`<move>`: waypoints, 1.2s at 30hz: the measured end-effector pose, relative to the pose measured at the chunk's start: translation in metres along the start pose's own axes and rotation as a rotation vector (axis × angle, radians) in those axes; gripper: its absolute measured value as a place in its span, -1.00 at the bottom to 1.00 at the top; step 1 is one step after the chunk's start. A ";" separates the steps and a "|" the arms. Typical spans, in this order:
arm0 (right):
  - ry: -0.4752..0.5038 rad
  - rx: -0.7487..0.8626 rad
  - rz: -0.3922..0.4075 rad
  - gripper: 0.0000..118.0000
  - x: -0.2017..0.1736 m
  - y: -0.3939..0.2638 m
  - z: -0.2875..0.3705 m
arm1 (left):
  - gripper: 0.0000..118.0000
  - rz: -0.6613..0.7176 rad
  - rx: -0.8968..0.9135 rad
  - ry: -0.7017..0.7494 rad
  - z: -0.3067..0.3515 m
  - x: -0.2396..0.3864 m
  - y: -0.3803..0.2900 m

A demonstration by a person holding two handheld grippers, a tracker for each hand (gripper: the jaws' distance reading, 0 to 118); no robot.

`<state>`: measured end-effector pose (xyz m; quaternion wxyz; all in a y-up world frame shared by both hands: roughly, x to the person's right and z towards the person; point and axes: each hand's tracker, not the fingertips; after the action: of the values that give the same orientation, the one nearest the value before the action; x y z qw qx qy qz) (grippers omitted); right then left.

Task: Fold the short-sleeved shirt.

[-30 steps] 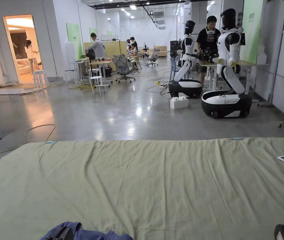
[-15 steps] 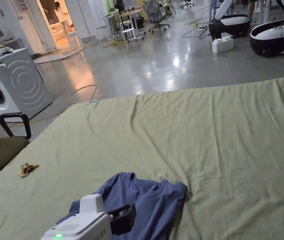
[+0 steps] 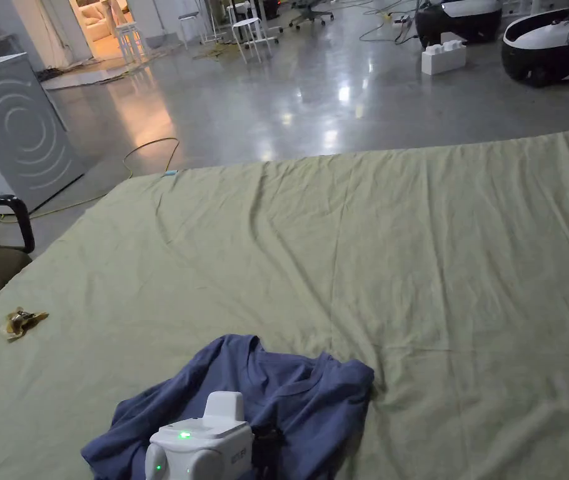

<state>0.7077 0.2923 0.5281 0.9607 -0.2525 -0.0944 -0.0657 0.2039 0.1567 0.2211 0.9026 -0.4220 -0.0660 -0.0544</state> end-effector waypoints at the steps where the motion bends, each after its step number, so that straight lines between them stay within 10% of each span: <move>1: 0.006 -0.018 -0.010 -0.98 0.000 -0.003 -0.003 | -0.29 0.000 -0.012 -0.018 0.000 0.001 0.002; 3: 0.004 -0.030 -0.011 -0.98 0.000 -0.006 -0.006 | -0.81 0.000 -0.032 -0.033 -0.002 0.000 0.008; 8: 0.018 -0.007 0.002 -0.98 -0.003 -0.003 0.005 | -0.84 0.118 -0.058 -0.060 0.000 -0.007 0.016; 13: 0.032 0.025 0.044 -0.98 0.005 -0.001 0.017 | -0.87 0.511 0.167 -0.174 0.076 -0.044 0.040; 25: -0.030 0.030 0.002 -0.98 0.038 -0.019 0.053 | -0.87 0.033 0.458 -0.336 0.128 0.090 0.195; 36: -0.149 0.003 -0.042 -0.98 0.065 -0.027 0.080 | -0.87 -0.452 0.164 -0.832 0.079 0.397 0.088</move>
<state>0.7541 0.3036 0.6237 0.9499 -0.2531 -0.1710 -0.0668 0.6032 0.2567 0.2709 0.7954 -0.3105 -0.5157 -0.0702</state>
